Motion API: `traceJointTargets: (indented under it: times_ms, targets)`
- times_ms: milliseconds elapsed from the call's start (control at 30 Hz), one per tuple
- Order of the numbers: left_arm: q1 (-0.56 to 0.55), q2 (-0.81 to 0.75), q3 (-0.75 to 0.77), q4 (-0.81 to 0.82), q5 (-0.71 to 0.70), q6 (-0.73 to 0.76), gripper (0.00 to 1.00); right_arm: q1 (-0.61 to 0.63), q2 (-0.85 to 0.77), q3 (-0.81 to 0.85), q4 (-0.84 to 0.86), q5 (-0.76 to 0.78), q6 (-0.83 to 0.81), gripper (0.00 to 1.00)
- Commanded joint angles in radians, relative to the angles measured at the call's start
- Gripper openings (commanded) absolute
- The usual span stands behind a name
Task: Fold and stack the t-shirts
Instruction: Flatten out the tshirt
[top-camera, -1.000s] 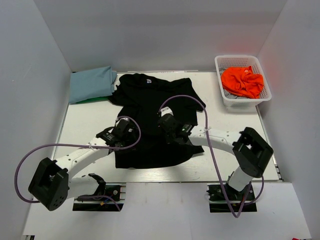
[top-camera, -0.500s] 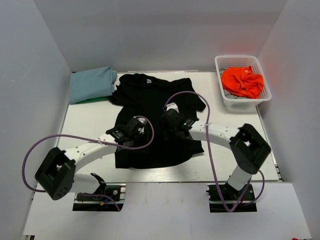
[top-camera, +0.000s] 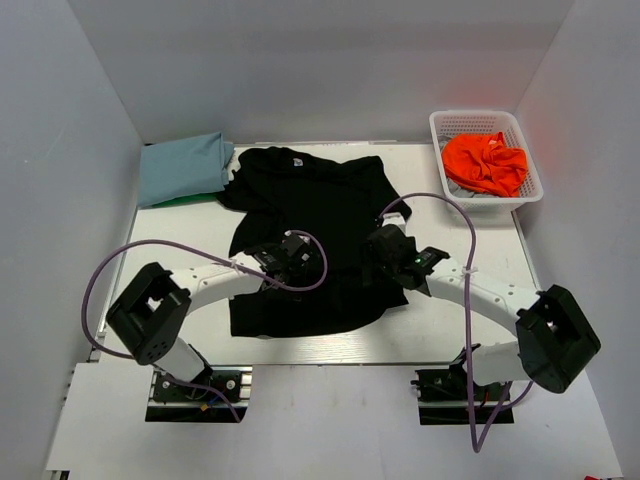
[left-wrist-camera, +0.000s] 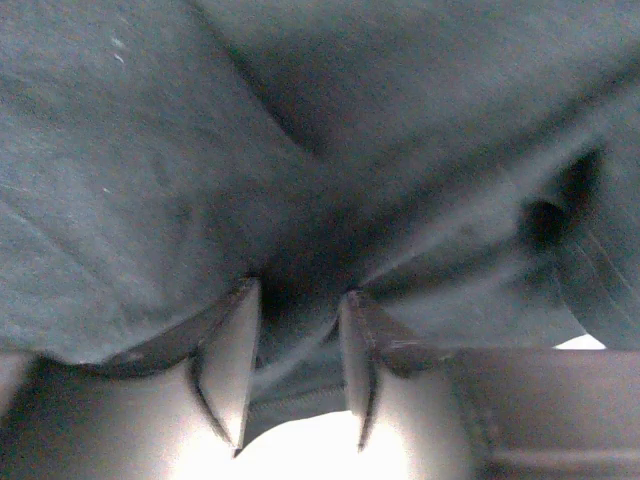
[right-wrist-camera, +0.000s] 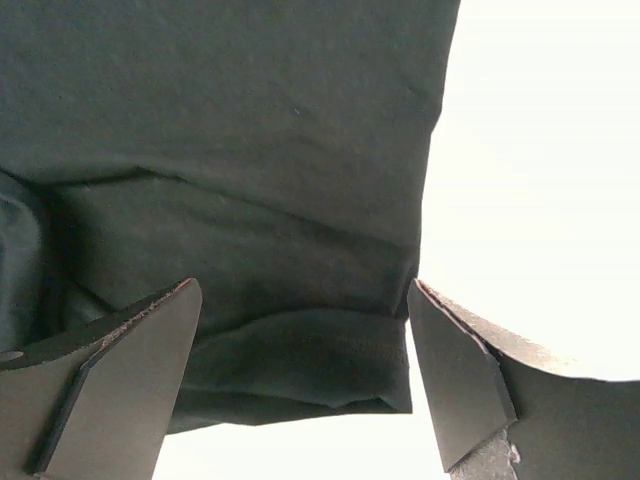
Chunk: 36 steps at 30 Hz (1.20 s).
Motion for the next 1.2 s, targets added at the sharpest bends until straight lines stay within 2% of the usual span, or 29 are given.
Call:
traceJointTargets:
  times_ms: [0, 167, 267, 300, 400, 600, 767, 867, 1033, 1167]
  targets:
    - [-0.006, 0.03, 0.042, -0.018, -0.08, -0.002, 0.46, -0.015, -0.037, -0.022, -0.011, -0.025, 0.025, 0.9]
    - [-0.006, 0.055, 0.061, -0.009, -0.102, -0.011, 0.34, -0.018, -0.078, -0.092, 0.01, -0.095, 0.018, 0.9]
    - [-0.006, 0.041, 0.071, 0.0, -0.102, -0.011, 0.15, -0.018, -0.1, -0.135, 0.032, -0.157, 0.027, 0.9]
    - [-0.006, 0.032, 0.071, 0.0, -0.112, -0.011, 0.0, -0.018, -0.103, -0.157, 0.054, -0.18, 0.03, 0.9]
    - [-0.006, -0.009, 0.08, -0.043, -0.122, -0.031, 0.0, -0.016, -0.098, -0.201, 0.106, -0.246, 0.034, 0.9]
    - [-0.006, -0.098, 0.1, -0.204, -0.122, -0.1, 0.0, -0.016, -0.014, -0.209, 0.142, -0.225, 0.068, 0.9]
    - [-0.006, -0.134, 0.124, -0.414, -0.112, -0.191, 0.0, -0.027, 0.063, -0.188, 0.059, -0.122, 0.163, 0.9]
    - [-0.006, -0.146, 0.158, -0.578, -0.122, -0.266, 0.0, -0.044, 0.055, -0.211, 0.026, -0.111, 0.209, 0.88]
    - [-0.006, -0.212, 0.18, -0.848, -0.054, -0.373, 0.0, -0.079, -0.006, -0.246, -0.065, -0.117, 0.284, 0.87]
    - [-0.006, -0.243, 0.021, -0.848, 0.087, -0.398, 0.0, -0.117, -0.057, -0.257, -0.18, -0.096, 0.323, 0.87]
